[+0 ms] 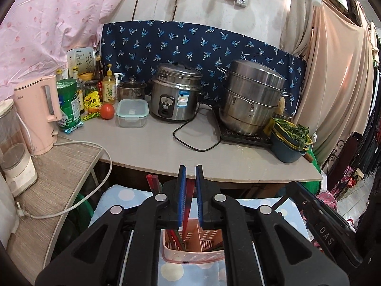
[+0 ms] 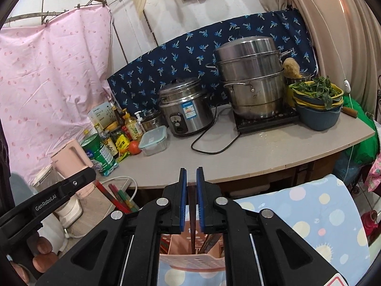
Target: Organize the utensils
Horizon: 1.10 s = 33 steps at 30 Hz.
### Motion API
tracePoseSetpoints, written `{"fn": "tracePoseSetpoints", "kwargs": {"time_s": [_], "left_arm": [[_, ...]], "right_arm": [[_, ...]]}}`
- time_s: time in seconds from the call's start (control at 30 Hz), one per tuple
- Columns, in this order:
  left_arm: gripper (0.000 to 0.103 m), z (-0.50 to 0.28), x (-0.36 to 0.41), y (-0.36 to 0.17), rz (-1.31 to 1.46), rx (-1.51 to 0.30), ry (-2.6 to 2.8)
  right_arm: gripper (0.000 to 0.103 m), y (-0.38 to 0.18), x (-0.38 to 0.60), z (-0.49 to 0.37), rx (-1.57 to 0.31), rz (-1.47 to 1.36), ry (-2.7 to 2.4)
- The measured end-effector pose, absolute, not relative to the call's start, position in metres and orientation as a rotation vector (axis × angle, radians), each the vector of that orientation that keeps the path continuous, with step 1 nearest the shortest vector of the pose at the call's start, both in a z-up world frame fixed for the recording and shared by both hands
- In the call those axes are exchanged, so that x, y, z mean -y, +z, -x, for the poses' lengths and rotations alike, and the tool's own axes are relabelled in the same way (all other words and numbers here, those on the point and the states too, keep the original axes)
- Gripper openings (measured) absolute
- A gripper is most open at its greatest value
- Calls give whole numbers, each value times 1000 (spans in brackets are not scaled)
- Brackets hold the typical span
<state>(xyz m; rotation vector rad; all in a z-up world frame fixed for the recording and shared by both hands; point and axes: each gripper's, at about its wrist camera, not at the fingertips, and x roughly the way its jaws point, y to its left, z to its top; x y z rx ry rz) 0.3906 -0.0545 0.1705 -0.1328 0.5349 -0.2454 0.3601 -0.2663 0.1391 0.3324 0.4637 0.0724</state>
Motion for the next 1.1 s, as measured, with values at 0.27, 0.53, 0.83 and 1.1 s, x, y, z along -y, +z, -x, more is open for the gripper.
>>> {"fn": "tracePoseSetpoints", "kwargs": {"time_s": [0.27,0.53,0.83,1.1], "left_arm": [[33,-374,54,164,116,-561,-237],[45,-333,54,159,42,-576,-201],[49,-285,52,145,-2,-639,-169],[59,-246,52,127,-38,-671,-147]], "right_arm": [[23,142,262,-334,-468,-316,86],[33,141,250,-288,-495,-238,70],[33,125,235,-233,-577,-173,46],[38,107,233,-199,-654,-192,28]]}}
